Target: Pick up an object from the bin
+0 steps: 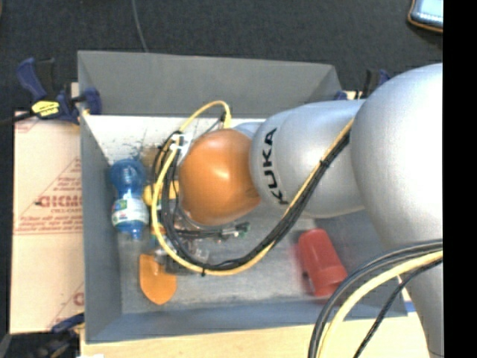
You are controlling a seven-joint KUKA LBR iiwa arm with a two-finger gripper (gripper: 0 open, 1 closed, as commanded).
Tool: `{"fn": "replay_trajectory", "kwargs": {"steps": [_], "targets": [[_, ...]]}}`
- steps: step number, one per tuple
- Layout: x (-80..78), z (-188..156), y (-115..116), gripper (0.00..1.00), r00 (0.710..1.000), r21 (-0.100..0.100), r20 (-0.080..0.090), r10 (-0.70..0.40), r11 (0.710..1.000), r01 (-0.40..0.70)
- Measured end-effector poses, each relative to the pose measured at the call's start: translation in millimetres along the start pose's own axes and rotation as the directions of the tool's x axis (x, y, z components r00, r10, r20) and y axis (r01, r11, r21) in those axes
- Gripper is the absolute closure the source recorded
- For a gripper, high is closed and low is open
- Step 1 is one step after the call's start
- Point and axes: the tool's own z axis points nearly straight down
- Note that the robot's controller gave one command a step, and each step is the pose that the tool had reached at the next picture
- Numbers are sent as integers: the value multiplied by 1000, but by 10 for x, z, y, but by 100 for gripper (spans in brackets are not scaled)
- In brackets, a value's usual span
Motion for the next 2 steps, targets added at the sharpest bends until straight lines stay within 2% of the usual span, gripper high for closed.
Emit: {"fn": "replay_trajectory", "kwargs": {"steps": [1, 2], "targets": [[1, -241, 21, 100, 1000, -5, -1, 0, 1000, 0], [-7, -555, -3, 100, 1000, 1, 3, 0, 1000, 0]]}}
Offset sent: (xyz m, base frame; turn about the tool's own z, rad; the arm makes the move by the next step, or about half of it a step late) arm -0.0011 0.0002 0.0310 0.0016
